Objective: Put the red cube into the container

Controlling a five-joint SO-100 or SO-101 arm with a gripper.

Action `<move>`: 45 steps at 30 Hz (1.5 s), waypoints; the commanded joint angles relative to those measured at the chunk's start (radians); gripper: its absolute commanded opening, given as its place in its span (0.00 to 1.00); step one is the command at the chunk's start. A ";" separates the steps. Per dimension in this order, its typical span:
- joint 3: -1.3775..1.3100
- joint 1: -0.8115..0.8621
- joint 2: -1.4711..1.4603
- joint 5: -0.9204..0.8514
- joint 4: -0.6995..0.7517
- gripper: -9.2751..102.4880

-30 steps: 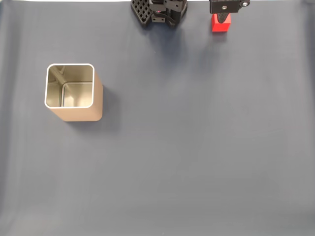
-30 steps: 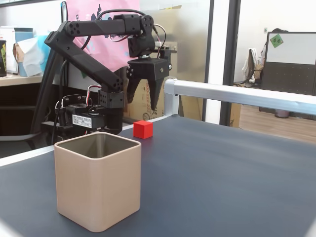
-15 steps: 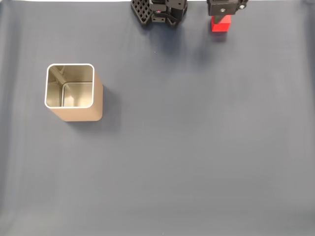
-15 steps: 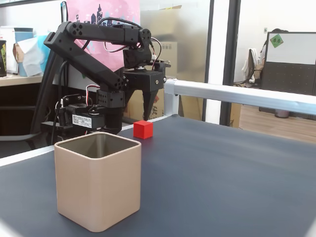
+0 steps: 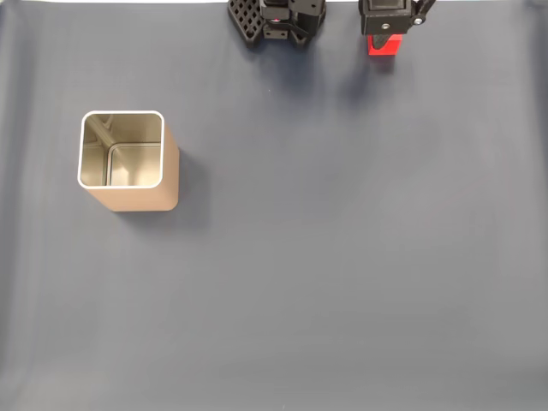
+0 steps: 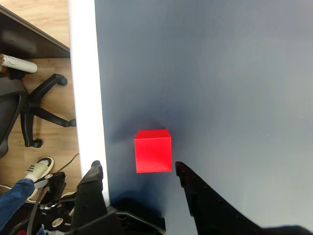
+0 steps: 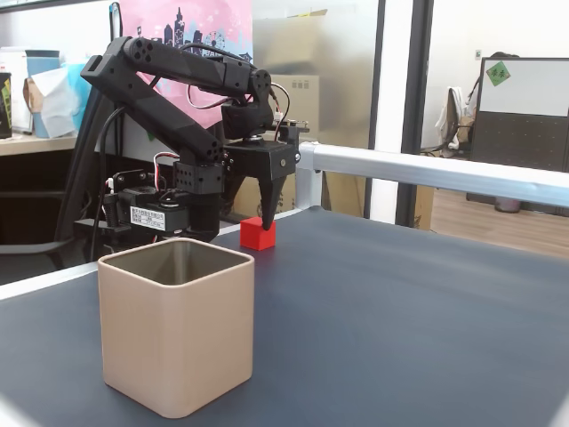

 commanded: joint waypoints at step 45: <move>-0.074 0.092 -0.089 0.092 -0.086 0.10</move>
